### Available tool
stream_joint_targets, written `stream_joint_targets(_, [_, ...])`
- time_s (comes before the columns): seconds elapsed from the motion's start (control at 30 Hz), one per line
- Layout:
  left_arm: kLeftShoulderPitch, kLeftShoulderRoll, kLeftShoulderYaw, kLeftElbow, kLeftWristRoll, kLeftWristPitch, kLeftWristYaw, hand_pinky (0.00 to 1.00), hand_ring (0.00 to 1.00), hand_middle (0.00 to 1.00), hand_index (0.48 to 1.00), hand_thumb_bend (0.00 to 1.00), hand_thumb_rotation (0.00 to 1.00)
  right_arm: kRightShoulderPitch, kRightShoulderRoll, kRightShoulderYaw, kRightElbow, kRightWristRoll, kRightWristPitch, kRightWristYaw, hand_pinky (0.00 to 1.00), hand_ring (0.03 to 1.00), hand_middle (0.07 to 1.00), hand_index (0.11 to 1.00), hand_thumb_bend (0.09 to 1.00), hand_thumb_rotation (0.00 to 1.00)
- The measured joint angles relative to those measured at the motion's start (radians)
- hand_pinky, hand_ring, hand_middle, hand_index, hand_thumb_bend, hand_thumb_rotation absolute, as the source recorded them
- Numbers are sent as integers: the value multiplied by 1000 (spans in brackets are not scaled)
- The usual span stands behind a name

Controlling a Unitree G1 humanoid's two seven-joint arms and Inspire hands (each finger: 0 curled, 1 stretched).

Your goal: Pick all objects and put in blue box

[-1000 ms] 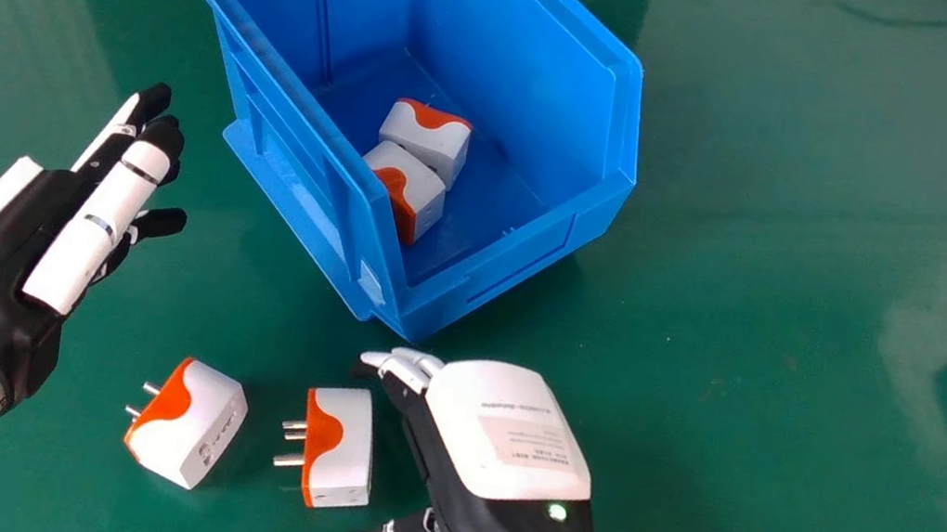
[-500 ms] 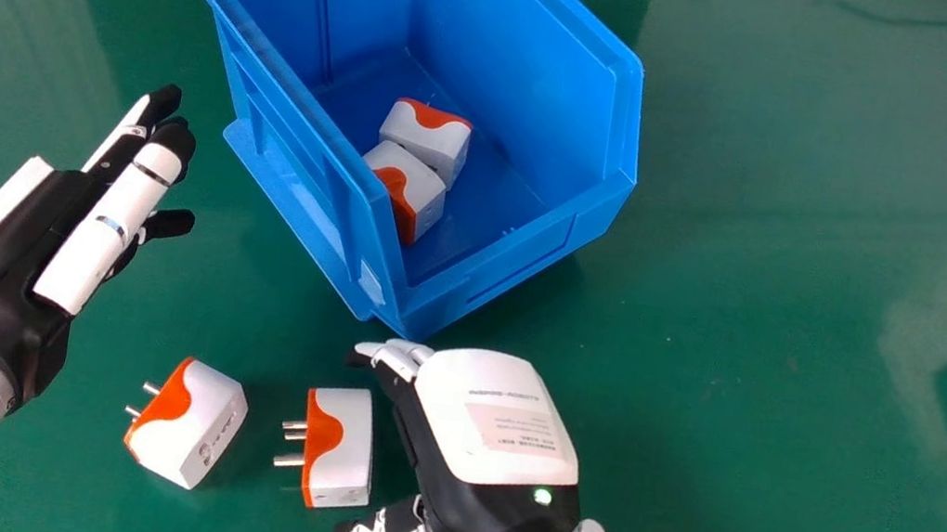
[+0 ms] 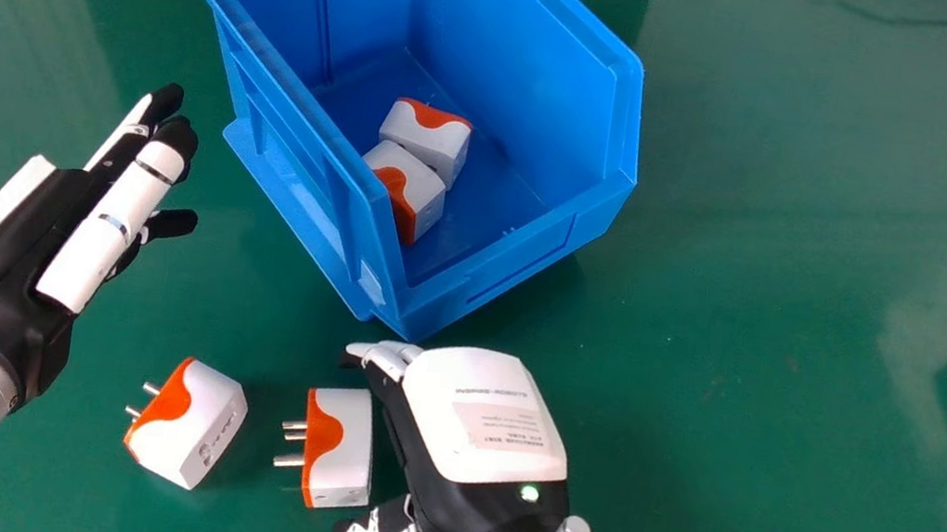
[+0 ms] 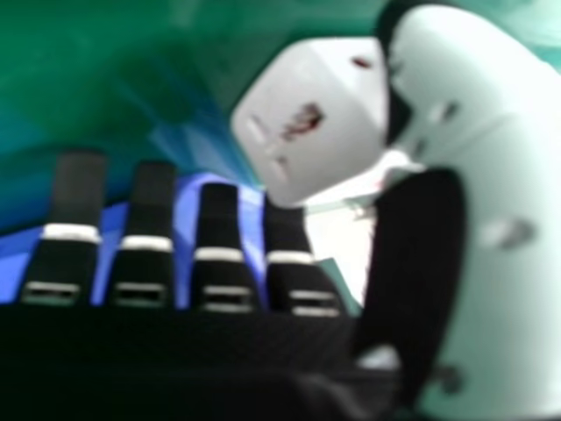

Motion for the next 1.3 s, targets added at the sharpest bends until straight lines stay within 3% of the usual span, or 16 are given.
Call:
stream_joint_targets(0.1, [-3, 0, -1, 0, 0, 0, 0, 894, 978, 1000, 1000, 431, 1000, -4, 1, 6, 11, 0, 0, -8, 599, 737, 807, 773, 402, 93])
stream_joint_targets(0.27, [-13, 0, -4, 0, 0, 0, 0, 894, 979, 1000, 1000, 431, 1000, -15, 6, 14, 29, 0, 1, -21, 592, 729, 798, 765, 363, 84])
stream_joint_targets(0.6, [-16, 0, -9, 0, 0, 1, 4, 894, 979, 1000, 1000, 430, 1000, -38, 15, 22, 31, 3, 26, -4, 594, 738, 800, 769, 404, 110])
stream_joint_targets(0.73, [-16, 0, -11, 0, 0, 3, 7, 894, 979, 1000, 1000, 430, 1000, -42, 17, 25, 31, 3, 29, 2, 594, 739, 801, 769, 391, 117])
stream_joint_targets(0.9, [-17, 0, -17, -3, 0, 21, 15, 894, 979, 1000, 1000, 429, 1000, -44, 17, 26, 34, 3, 32, 1, 592, 731, 793, 763, 337, 106])
stream_joint_targets(1.1, [-19, 0, -17, -5, -1, 22, 16, 894, 979, 1000, 1000, 429, 1000, -49, 19, 33, 48, 7, 29, -6, 589, 729, 789, 755, 326, 105])
stream_joint_targets(1.17, [-22, 0, -17, -8, -3, 32, 16, 894, 979, 1000, 1000, 430, 1000, -50, 19, 34, 49, 11, 23, -7, 589, 728, 787, 752, 325, 105])
stream_joint_targets(1.3, [-28, 0, -16, -31, -12, 73, 20, 893, 978, 999, 1000, 437, 1000, -56, 24, 34, 58, 19, 19, -7, 584, 718, 773, 732, 330, 100])
